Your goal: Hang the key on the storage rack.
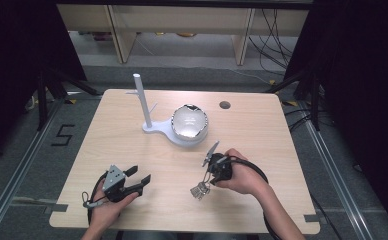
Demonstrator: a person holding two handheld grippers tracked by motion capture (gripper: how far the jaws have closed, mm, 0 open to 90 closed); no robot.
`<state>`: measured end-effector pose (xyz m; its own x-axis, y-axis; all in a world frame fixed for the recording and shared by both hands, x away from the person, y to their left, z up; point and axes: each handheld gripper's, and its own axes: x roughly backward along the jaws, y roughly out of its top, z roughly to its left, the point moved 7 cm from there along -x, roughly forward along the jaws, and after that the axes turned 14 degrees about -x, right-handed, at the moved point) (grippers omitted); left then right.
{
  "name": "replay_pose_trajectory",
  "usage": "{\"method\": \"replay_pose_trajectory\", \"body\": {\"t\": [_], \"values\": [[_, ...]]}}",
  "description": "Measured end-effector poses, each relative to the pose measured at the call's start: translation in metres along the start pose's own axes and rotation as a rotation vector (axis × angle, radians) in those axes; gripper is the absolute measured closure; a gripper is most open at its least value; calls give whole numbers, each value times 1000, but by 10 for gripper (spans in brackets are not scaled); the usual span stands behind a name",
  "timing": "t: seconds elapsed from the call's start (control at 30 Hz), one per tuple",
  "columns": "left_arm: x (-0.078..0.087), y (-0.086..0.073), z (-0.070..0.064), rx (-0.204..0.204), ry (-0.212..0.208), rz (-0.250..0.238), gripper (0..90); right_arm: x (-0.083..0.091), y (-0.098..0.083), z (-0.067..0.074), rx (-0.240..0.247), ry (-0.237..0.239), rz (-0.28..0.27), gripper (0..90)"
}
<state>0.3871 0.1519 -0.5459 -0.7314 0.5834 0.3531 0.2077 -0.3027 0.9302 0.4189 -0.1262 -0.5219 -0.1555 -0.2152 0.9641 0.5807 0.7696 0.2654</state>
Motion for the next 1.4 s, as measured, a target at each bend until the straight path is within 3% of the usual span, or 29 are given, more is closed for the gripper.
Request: {"method": "replay_pose_trajectory", "body": {"t": [0.03,0.1,0.13,0.23,0.27,0.3,0.33,0.37,0.4,0.53,0.6,0.67,0.7,0.73,0.9,0.93,1.03,1.07,1.1,1.13,1.17,1.23,1.27,1.37,1.4], "values": [[0,2,-3,-7,-15,11,360,2,-5,-6,-31,0,-52,638],[1,5,-7,-2,-33,22,353,5,-27,-20,-147,-17,-145,610],[1,7,-9,11,-53,18,353,5,-27,-20,-147,-17,-145,610],[1,12,-11,32,-60,36,349,5,-53,-36,-271,-33,-225,591],[2,12,-11,35,-52,56,346,5,-60,-43,-321,-51,-263,584],[2,13,-12,41,-53,66,348,7,-77,-57,-408,-82,-328,580],[2,14,-13,42,-62,79,348,7,-77,-57,-408,-82,-328,580],[2,15,-15,48,-73,99,348,7,-82,-59,-464,-75,-342,576],[0,17,-18,49,-96,111,348,7,-90,-65,-504,-89,-368,572],[-6,24,-32,50,-176,192,335,10,-104,-83,-583,-151,-489,552],[-13,30,-43,20,-236,248,325,8,-107,-92,-587,-173,-568,532],[-16,34,-48,4,-256,272,322,7,-107,-93,-589,-167,-589,530],[-16,36,-51,-31,-274,305,317,7,-109,-93,-606,-162,-589,529],[-20,42,-56,-70,-301,336,313,3,-108,-92,-642,-162,-628,525],[-26,51,-65,-127,-355,402,308,-1,-110,-92,-627,-143,-631,513],[-29,54,-67,-141,-358,418,308,-2,-108,-88,-702,-148,-660,512],[-39,62,-74,-208,-394,468,307,-3,-112,-94,-652,-187,-646,506],[-39,62,-74,-208,-394,468,306,-3,-112,-94,-652,-187,-646,506],[-40,63,-74,-242,-417,512,306,-2,-112,-92,-671,-175,-638,504],[-47,65,-81,-220,-421,528,302,-2,-113,-92,-661,-190,-641,502],[-47,65,-81,-220,-421,528,302,-2,-113,-92,-661,-190,-641,502],[-54,66,-87,-257,-434,567,302,0,-113,-90,-684,-190,-639,499],[-59,67,-94,-250,-446,598,296,0,-111,-90,-701,-176,-649,500],[-66,69,-101,-236,-457,630,294,0,-112,-90,-685,-178,-654,500],[-68,70,-101,-283,-468,697,291,0,-112,-88,-700,-175,-644,498]]}}
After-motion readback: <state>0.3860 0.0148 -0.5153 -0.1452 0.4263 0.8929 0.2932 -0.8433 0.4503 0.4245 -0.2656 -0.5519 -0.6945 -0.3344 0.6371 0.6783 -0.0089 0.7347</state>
